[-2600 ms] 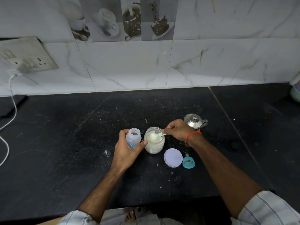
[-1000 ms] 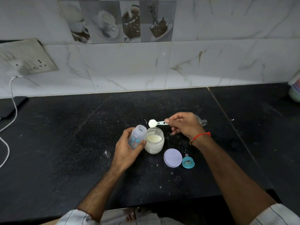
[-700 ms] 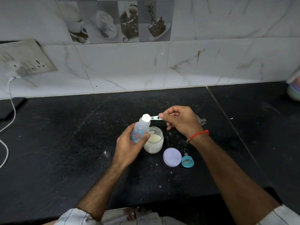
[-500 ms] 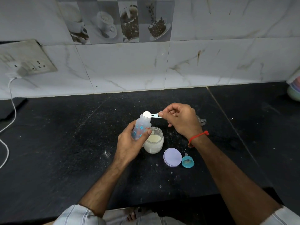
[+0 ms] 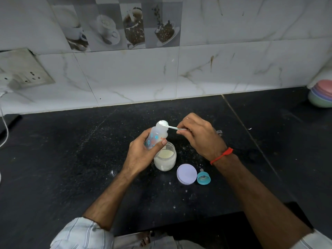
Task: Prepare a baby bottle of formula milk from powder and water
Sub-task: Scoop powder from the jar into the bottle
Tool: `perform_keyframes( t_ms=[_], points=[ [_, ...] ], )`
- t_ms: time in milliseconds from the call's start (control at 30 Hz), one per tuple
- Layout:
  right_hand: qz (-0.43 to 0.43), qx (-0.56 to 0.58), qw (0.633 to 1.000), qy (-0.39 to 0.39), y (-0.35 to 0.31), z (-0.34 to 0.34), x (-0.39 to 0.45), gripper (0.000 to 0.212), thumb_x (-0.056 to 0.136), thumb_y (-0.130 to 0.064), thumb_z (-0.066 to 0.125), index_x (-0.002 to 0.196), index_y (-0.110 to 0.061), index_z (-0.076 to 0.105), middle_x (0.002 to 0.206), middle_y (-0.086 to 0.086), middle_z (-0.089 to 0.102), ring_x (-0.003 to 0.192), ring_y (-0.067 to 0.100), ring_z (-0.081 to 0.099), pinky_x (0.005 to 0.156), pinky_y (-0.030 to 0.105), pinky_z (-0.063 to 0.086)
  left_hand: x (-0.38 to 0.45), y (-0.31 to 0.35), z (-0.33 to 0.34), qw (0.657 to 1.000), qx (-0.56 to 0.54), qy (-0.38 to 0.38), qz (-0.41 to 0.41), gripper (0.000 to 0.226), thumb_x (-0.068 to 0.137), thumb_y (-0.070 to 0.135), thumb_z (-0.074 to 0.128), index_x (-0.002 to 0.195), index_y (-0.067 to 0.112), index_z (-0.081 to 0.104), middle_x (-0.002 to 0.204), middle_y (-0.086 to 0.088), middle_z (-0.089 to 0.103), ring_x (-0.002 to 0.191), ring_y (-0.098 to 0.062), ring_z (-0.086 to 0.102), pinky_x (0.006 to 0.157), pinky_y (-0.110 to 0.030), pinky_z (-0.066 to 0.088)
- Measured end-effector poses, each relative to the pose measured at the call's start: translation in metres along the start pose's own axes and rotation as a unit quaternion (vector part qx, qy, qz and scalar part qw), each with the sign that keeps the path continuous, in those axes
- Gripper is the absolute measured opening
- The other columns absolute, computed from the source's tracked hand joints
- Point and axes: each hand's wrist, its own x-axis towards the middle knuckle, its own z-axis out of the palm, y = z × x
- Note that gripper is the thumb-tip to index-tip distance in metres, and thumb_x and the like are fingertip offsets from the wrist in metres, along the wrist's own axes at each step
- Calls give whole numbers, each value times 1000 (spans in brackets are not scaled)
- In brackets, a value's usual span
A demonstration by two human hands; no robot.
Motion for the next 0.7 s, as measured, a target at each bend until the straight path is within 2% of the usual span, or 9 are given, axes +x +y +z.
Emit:
perform_keyframes(
  t_ms=[100, 200, 367, 467, 700],
  points=[
    [6, 13, 1000, 0, 1, -2, 0, 9, 95, -12, 71, 101, -7, 72, 101, 7, 62, 86, 6, 53, 78, 17, 46, 2, 1, 2, 1000, -7, -4, -1, 55, 84, 43, 81, 135, 31, 63, 116, 17, 72, 104, 4, 67, 82, -13, 54],
    [20, 28, 999, -5, 1, -4, -1, 10, 94, -11, 71, 103, -7, 73, 102, 6, 62, 86, 6, 54, 78, 9, 41, 2, 0, 5, 1000, -23, -13, -9, 53, 85, 43, 80, 133, 30, 63, 115, 16, 73, 103, 2, 69, 88, -25, 59],
    [25, 43, 999, 16, -3, -2, -4, 8, 93, -10, 71, 101, -9, 73, 102, 4, 62, 84, 7, 55, 76, 13, 48, 2, -6, 7, 997, -62, -34, -22, 66, 79, 58, 80, 136, 31, 62, 121, 11, 74, 110, -8, 71, 97, -43, 60],
    [25, 42, 998, 24, -4, 0, -5, 8, 93, -9, 71, 100, -8, 73, 102, 5, 62, 84, 4, 52, 77, 9, 46, 1, -6, 7, 996, -76, -38, -23, 65, 81, 55, 81, 137, 29, 61, 122, 10, 74, 112, -9, 70, 99, -47, 59],
    [23, 63, 997, 44, -6, 1, -3, 7, 94, -10, 72, 99, -7, 75, 100, 6, 64, 83, 10, 58, 75, 19, 50, -1, -5, 4, 996, -87, -34, -14, 64, 76, 55, 79, 134, 31, 62, 119, 14, 73, 111, -11, 70, 99, -46, 58]
  ],
)
